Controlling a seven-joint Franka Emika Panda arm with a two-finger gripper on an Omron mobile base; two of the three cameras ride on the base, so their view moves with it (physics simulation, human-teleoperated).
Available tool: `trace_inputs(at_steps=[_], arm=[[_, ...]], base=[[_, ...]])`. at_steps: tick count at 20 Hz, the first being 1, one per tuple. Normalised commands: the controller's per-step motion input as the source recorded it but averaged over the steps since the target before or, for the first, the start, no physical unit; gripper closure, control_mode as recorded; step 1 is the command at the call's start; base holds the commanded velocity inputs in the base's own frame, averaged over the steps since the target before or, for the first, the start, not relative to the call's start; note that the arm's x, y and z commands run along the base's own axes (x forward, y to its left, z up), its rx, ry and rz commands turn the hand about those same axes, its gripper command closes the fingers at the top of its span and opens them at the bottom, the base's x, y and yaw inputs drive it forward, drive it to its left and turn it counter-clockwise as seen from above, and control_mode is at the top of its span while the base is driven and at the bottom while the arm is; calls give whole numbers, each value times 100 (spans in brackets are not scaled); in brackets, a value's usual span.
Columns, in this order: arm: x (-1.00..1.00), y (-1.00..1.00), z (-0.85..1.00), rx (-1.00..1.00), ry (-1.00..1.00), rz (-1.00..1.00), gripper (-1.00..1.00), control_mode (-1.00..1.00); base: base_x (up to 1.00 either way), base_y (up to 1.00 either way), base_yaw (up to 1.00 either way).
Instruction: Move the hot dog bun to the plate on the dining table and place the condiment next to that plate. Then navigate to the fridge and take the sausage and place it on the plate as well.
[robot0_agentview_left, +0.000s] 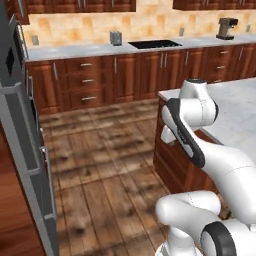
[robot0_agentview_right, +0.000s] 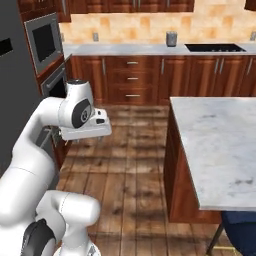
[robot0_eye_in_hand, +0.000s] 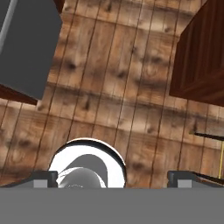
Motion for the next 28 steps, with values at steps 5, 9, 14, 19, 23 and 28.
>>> trace_inputs(at_steps=[5, 9, 14, 19, 23, 28], arm=[[0, 0, 0, 0, 0, 0, -100, 100], [0, 0, 0, 0, 0, 0, -100, 100], [0, 0, 0, 0, 0, 0, -100, 100], [0, 0, 0, 0, 0, 0, -100, 100], [0, 0, 0, 0, 0, 0, -100, 100], [0, 0, 0, 0, 0, 0, -100, 100]], base=[[100, -2, 3], [100, -17, 12], [100, -28, 13], [100, -31, 12], [100, -17, 8], [100, -4, 6]])
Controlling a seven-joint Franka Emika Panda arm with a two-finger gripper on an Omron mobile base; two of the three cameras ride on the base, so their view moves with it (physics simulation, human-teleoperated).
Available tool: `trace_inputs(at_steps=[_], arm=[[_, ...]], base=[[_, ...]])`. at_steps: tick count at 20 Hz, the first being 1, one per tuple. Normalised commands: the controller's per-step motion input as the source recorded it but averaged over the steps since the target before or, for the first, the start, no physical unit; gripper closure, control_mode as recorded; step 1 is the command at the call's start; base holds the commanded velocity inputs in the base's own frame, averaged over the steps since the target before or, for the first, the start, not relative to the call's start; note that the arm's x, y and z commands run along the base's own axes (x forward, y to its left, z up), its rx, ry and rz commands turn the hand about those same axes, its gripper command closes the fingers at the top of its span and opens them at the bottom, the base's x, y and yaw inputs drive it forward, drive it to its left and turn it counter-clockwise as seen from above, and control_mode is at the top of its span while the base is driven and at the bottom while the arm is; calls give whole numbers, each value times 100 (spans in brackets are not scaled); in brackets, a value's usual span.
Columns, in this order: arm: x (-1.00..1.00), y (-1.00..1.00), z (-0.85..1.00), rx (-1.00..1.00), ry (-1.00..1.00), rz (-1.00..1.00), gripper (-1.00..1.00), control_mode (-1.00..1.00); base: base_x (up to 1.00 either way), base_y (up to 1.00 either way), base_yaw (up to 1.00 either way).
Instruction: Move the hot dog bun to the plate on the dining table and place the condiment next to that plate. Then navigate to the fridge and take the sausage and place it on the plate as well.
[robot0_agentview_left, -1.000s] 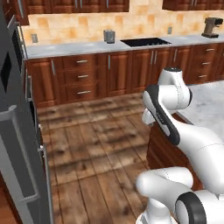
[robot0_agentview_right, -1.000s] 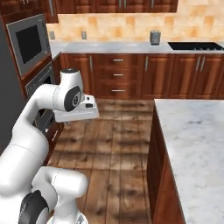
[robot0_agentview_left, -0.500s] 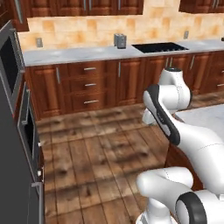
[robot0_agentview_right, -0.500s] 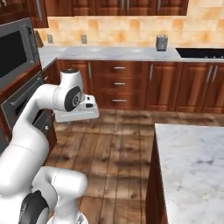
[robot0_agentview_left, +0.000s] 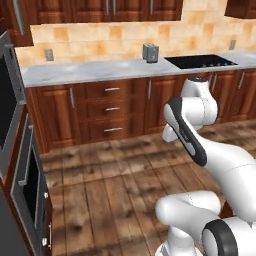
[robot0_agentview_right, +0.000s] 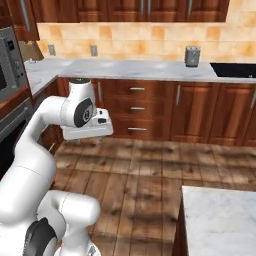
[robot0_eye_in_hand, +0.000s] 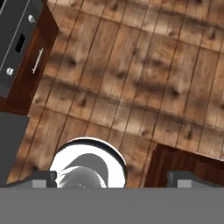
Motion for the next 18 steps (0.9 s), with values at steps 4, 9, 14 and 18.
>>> trace_inputs(at_steps=[4, 9, 14, 18], arm=[[0, 0, 0, 0, 0, 0, -100, 100], [0, 0, 0, 0, 0, 0, -100, 100], [0, 0, 0, 0, 0, 0, -100, 100], [0, 0, 0, 0, 0, 0, -100, 100]], base=[[100, 0, 6], [100, -1, 8], [100, -1, 11], [100, -15, 28]])
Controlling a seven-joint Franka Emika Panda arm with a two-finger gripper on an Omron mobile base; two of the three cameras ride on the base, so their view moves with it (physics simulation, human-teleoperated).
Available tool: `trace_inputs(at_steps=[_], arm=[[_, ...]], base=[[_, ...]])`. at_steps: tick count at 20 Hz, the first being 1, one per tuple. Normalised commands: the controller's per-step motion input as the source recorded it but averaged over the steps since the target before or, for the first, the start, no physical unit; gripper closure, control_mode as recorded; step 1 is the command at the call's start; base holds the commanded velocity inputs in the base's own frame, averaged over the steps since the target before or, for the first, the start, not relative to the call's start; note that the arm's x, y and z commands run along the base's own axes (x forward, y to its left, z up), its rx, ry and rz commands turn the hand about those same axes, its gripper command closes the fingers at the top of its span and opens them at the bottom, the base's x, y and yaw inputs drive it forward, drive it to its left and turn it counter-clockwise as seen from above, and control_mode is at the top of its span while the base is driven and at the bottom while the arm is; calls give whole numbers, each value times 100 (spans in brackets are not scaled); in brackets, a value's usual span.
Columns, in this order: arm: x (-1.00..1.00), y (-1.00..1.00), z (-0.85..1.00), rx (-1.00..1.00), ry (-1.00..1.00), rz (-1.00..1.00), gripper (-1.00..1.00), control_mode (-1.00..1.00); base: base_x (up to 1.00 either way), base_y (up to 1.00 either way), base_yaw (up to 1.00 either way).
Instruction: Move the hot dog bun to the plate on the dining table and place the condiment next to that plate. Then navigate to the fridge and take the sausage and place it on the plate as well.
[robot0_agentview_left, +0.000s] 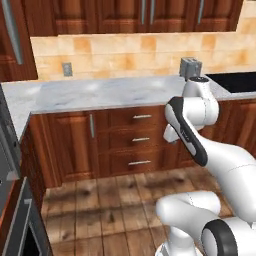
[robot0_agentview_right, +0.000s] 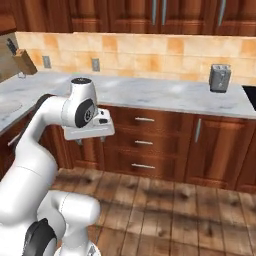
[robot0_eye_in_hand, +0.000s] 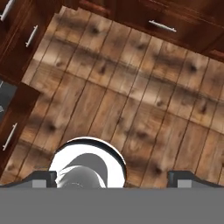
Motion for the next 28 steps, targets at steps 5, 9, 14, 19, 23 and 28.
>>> trace_inputs(at_steps=[5, 9, 14, 19, 23, 28], arm=[[0, 0, 0, 0, 0, 0, -100, 100], [0, 0, 0, 0, 0, 0, -100, 100], [0, 0, 0, 0, 0, 0, -100, 100], [0, 0, 0, 0, 0, 0, -100, 100], [0, 0, 0, 0, 0, 0, -100, 100], [0, 0, 0, 0, 0, 0, -100, 100]], base=[[96, -36, 62], [74, -35, 73], [74, -42, 69], [74, -50, 65], [58, -37, 68], [49, -17, 68]])
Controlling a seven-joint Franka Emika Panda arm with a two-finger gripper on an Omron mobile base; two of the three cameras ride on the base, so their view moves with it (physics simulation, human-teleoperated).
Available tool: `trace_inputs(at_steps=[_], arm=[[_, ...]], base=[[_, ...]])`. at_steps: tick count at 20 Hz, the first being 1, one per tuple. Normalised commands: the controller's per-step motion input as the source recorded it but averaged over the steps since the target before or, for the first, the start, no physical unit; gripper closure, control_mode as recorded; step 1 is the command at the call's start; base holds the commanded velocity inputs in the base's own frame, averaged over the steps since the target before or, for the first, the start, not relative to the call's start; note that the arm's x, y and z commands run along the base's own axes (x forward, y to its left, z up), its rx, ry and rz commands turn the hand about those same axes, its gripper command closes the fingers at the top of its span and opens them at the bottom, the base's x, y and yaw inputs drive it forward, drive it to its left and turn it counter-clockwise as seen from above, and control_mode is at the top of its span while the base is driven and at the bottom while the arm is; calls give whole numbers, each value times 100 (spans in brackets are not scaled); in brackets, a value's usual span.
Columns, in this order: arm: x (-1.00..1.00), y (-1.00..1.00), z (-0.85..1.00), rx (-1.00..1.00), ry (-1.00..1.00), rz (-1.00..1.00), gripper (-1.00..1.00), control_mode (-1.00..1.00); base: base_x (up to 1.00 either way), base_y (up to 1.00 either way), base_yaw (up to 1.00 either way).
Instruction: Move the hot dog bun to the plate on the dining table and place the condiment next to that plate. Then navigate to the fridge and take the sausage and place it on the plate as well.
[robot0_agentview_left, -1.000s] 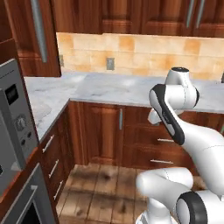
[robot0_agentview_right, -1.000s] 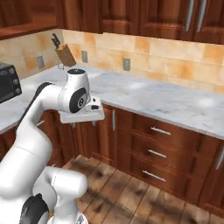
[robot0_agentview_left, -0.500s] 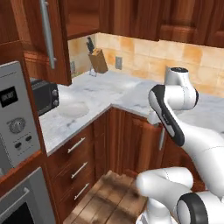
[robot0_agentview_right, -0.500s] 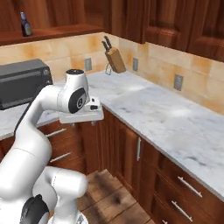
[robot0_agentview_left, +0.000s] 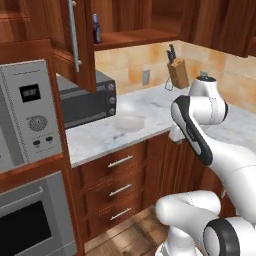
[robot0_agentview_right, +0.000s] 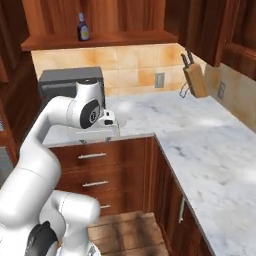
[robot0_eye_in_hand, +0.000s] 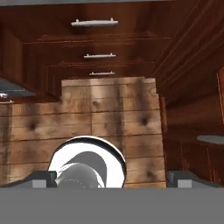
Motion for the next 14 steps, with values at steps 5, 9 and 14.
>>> trace_inputs(at_steps=[5, 9, 14], arm=[[0, 0, 0, 0, 0, 0, -100, 100], [0, 0, 0, 0, 0, 0, -100, 100], [0, 0, 0, 0, 0, 0, -100, 100]], base=[[76, -11, 59], [82, -39, 35], [72, -44, 22]])
